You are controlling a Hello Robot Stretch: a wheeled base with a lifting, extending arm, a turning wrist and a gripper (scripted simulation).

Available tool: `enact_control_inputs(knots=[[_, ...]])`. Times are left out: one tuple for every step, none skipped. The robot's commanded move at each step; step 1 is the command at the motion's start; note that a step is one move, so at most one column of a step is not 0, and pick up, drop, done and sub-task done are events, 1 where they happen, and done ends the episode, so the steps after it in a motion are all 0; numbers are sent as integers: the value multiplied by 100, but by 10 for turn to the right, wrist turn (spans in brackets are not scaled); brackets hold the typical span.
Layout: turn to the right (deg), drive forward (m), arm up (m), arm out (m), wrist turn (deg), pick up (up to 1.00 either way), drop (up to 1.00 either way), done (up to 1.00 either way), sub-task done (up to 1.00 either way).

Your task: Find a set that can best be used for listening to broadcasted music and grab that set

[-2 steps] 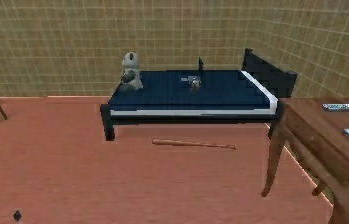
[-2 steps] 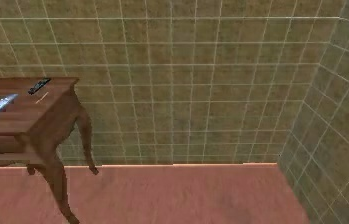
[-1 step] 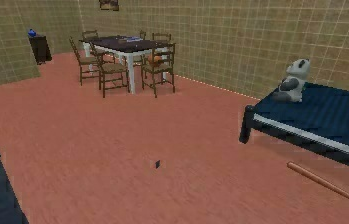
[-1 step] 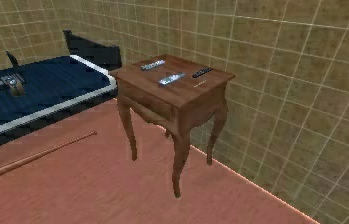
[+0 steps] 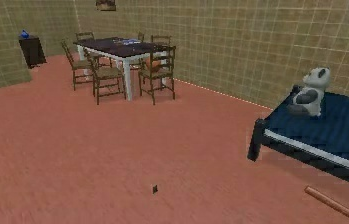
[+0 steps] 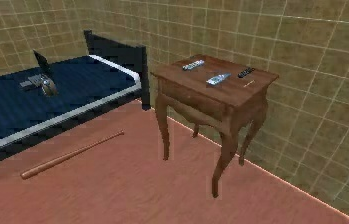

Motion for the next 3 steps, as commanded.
enact_control_inputs(knots=[[-300, 0, 0, 0, 0, 0, 0, 0, 0], [0, 55, 0, 0, 0, 0, 0, 0, 0], [-450, 0, 0, 0, 0, 0, 0, 0, 0]])
